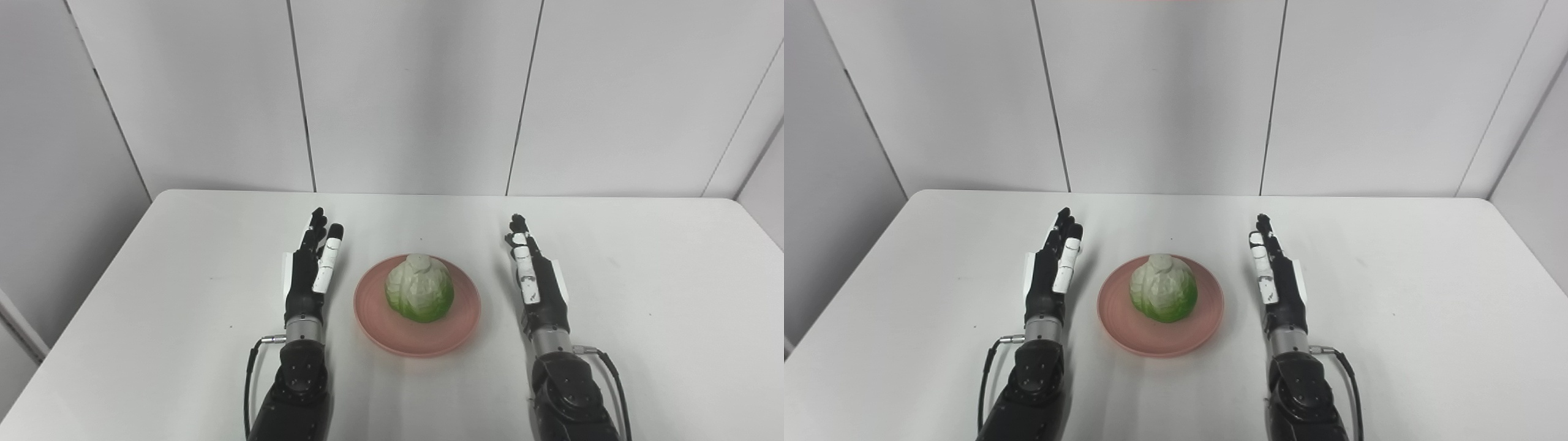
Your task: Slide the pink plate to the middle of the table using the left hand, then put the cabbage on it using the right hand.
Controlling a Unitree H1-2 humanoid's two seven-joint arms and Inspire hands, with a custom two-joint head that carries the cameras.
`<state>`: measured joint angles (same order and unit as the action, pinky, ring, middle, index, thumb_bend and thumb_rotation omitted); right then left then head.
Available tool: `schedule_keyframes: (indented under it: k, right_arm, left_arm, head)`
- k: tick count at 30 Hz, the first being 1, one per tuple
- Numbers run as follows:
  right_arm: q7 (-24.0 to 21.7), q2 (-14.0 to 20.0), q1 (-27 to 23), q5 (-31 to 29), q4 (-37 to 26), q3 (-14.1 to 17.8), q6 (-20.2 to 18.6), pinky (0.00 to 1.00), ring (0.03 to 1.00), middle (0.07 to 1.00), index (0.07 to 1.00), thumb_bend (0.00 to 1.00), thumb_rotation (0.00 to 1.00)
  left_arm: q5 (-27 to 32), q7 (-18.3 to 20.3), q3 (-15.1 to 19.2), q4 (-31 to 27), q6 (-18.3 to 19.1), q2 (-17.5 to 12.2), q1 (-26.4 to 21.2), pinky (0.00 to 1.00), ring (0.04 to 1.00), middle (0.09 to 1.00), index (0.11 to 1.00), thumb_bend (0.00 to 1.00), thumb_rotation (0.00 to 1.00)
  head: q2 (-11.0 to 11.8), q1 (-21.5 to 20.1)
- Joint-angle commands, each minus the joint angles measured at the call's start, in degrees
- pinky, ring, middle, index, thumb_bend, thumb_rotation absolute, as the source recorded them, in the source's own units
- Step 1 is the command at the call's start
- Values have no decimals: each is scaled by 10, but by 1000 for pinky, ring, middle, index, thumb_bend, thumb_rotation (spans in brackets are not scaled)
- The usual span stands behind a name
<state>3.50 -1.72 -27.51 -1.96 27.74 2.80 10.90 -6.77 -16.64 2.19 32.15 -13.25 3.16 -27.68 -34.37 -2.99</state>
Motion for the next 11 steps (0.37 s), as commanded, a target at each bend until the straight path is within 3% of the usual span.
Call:
schedule_keyframes:
  k: [1,11]
  right_arm:
    - [-5,2,7,-13,-1,8,-9,1000,940,951,930,865,1000]
    - [-2,-3,6,-30,-8,13,-26,1000,950,959,942,828,1000]
  left_arm:
    - [4,3,1,0,-16,3,-22,878,949,944,913,833,923]
    - [9,20,-4,-16,6,-2,-16,911,958,955,936,843,923]
  head:
    - [0,0]
    - [-1,0]
